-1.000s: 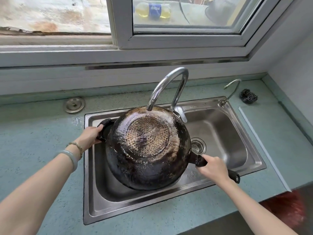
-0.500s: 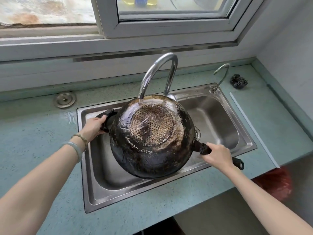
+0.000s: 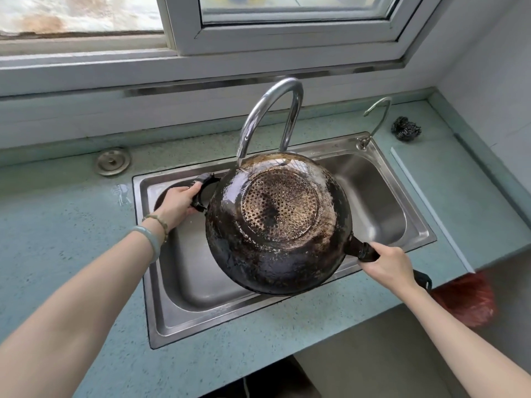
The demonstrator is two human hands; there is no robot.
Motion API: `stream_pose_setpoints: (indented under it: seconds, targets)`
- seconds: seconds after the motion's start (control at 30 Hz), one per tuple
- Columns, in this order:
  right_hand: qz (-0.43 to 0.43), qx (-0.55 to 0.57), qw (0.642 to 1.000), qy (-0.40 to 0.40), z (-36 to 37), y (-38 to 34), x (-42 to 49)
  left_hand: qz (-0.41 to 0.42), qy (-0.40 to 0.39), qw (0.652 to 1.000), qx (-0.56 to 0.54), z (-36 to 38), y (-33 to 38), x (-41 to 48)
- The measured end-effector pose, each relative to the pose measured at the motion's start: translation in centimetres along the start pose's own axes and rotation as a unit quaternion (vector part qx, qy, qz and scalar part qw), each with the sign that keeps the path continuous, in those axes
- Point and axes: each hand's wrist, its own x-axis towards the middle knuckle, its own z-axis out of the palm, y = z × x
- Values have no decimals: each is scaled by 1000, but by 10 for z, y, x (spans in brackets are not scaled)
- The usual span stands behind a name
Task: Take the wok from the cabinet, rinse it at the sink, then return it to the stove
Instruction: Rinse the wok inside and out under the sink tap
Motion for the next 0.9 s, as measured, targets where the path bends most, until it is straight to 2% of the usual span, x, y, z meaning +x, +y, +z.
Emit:
stream_pose_setpoints:
  seconds: [0.3,0.5,0.6,0.9]
  targets:
    - [0,11,1000,9,-10,14,-1,4,3,998,69,10,-11,20]
    - [-1,14,1000,-1,-8,13,1,58,51,988,134,21,-2,9]
    - [-3,14,1000,-2,-7,13,2,57,69,980,180,21,-1,9]
    - [-2,22,1000,11,-11,16,-1,66,59,969,233,30,10,1]
